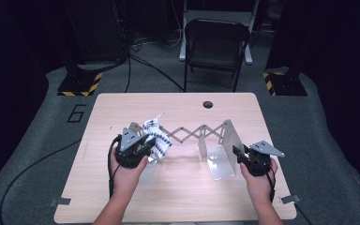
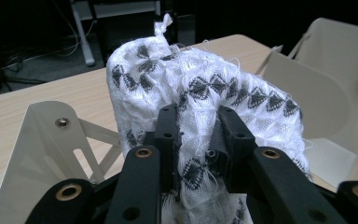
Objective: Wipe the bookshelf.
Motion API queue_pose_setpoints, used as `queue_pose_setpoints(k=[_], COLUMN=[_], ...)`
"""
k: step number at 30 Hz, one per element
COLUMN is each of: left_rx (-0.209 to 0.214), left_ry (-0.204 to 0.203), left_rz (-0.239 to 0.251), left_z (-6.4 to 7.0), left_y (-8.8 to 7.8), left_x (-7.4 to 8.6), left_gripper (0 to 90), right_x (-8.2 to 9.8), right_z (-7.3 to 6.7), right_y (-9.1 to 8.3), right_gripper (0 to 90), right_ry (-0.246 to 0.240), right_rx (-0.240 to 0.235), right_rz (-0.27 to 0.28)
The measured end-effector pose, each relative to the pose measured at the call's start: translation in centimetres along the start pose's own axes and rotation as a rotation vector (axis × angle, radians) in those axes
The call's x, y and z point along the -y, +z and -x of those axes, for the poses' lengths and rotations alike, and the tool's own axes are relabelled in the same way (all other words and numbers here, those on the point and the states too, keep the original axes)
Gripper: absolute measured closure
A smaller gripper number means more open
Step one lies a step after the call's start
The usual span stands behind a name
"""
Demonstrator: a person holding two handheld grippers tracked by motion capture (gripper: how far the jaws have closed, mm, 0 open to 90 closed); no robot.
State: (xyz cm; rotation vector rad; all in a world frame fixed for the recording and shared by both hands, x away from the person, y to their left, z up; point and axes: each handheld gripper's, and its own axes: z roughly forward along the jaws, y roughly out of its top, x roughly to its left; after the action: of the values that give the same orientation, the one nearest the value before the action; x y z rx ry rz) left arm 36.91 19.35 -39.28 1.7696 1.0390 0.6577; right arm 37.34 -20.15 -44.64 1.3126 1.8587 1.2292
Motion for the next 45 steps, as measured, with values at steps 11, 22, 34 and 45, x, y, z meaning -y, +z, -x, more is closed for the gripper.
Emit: queue_pose_setpoints(k=[11, 22, 34, 45], left_rx=[0.013, 0.039, 0.007, 0.026], left_ry=[-0.040, -0.079, -0.095, -0.114], left_rz=[-0.037, -0.186, -0.039, -0.132], left_z=[0.1, 0.8, 0.6, 0.4], left_y=[2.6, 5.9, 5.0, 6.2], left_x=[2.3, 5.9, 2.9, 5.1], left_gripper=[72.9, 73.5, 73.4, 73.7], right_x=[-0.2, -0.1, -0.1, -0.1], right_z=[-0.4, -0.5, -0.6, -0.6], right_y=[1.4, 1.3, 1.3, 1.3], right_gripper=[80.8, 83.0, 83.0, 82.9], right_ry=[-0.027, -0.023, -0.030, -0.027], right_rx=[-0.001, 0.012, 0.010, 0.015], right_rz=[-0.036, -0.042, -0.036, -0.038])
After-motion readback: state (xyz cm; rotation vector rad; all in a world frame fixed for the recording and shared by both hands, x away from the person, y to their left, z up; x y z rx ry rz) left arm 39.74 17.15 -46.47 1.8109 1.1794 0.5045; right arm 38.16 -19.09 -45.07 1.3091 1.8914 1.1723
